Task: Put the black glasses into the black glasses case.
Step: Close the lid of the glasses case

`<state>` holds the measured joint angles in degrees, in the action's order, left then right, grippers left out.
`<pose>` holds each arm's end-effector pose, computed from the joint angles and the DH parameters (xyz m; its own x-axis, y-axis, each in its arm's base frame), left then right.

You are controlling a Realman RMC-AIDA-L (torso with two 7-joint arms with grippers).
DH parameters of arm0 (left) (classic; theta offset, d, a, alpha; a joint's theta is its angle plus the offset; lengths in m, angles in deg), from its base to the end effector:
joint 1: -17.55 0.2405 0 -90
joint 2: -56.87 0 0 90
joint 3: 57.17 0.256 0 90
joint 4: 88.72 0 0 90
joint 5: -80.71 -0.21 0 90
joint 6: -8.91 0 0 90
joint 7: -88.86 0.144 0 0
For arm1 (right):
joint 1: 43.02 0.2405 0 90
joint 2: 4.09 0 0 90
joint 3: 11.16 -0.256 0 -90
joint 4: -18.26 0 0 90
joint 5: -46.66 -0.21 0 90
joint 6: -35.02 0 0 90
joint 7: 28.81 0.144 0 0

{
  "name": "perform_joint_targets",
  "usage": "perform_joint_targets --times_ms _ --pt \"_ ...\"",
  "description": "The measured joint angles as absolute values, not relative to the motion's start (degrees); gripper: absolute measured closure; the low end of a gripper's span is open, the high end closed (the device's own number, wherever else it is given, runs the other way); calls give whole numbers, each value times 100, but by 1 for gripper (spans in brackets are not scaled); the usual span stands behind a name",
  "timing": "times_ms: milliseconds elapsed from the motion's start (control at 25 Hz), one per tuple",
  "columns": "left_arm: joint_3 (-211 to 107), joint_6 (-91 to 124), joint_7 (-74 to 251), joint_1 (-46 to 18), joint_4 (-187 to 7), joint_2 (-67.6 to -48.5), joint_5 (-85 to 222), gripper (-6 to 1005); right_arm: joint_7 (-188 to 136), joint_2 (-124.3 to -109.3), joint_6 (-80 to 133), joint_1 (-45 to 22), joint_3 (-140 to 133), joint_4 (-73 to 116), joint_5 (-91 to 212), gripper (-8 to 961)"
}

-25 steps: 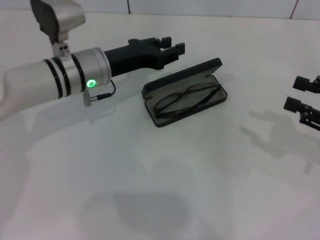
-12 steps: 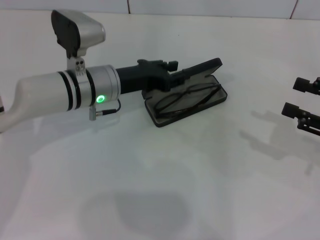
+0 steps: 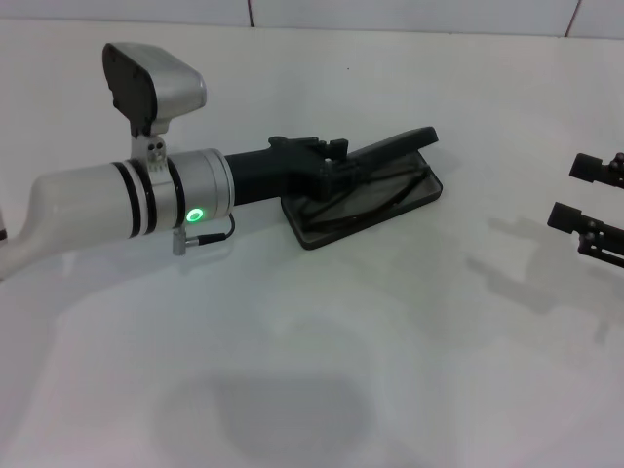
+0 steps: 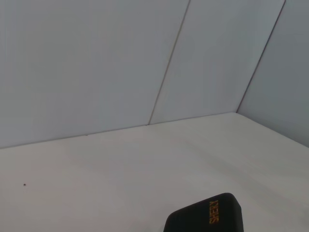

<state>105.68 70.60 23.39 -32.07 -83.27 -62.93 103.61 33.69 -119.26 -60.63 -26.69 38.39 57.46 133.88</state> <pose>-0.2269 0.3804 -0.0918 0.7197 0.4404 0.5367 0.6193 -0.7567 -0.2095 0.2863 0.2831 0.0462 0.7308 -0.0389 -0.6815 -0.3534 -0.8758 -0.3289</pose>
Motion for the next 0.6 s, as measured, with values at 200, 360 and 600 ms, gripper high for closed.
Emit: perform_joint_targets --times_ms 200,360,600 --pt "10568 7063 2340 -3157 -8330 -6293 10204 545 3374 -11934 -6063 -2653 3847 5729 13386 316" --pt "10578 7047 2318 -3134 -8362 -6299 10031 543 3377 -11940 -6064 -2629 3847 5655 13384 315" --pt "10574 7099 2288 -3135 -8398 -6278 9959 541 3379 -11940 -6090 -2624 3843 5546 13384 314"
